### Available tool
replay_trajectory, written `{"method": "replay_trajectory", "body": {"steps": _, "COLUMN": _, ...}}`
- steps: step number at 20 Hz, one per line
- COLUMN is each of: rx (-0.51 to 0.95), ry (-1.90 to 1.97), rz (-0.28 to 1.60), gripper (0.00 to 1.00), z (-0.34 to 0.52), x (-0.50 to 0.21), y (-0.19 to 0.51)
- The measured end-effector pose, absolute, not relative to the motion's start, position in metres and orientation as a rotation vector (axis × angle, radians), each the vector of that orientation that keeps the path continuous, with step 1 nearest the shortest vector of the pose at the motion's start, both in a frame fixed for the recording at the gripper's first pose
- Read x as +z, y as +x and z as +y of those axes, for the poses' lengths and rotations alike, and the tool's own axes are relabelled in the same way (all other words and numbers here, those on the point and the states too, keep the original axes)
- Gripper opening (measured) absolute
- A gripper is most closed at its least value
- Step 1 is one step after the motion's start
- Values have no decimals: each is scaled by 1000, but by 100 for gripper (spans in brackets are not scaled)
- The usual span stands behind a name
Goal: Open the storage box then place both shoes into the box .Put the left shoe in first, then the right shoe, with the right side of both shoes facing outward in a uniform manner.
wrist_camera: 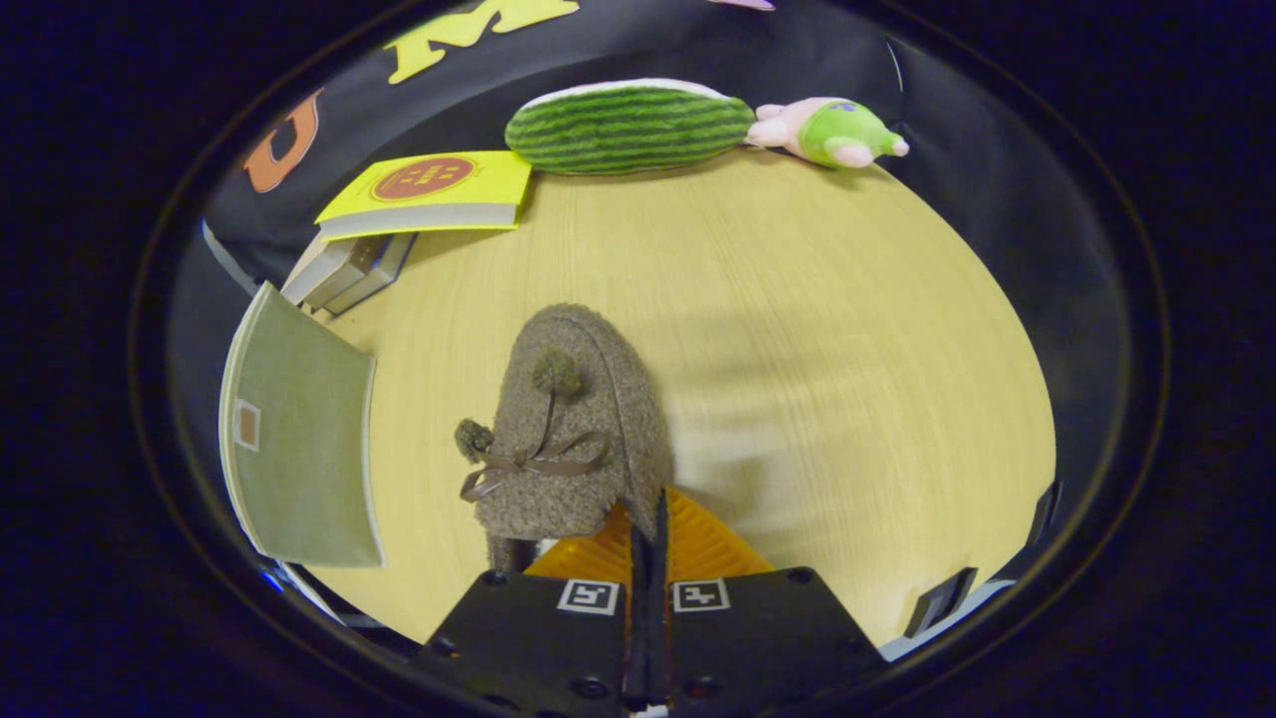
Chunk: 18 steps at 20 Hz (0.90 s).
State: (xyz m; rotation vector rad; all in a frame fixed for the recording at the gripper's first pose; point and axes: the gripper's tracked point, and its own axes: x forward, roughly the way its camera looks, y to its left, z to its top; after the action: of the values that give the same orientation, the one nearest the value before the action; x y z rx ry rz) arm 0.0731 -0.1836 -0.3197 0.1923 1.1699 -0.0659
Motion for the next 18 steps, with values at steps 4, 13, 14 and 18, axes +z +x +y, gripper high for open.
{"method": "replay_trajectory", "body": {"steps": 4, "rx": -58, "ry": 252, "rz": 1164, "gripper": 6, "z": -173, "x": -291, "y": 68}}
{"method": "replay_trajectory", "body": {"steps": 13, "rx": -21, "ry": 234, "rz": 1113, "gripper": 6, "z": -128, "x": -210, "y": 65}}
{"method": "replay_trajectory", "body": {"steps": 14, "rx": -7, "ry": 237, "rz": 1114, "gripper": 6, "z": -117, "x": -201, "y": 63}}
{"method": "replay_trajectory", "body": {"steps": 18, "rx": 45, "ry": 228, "rz": 1106, "gripper": 6, "z": -72, "x": -166, "y": 63}}
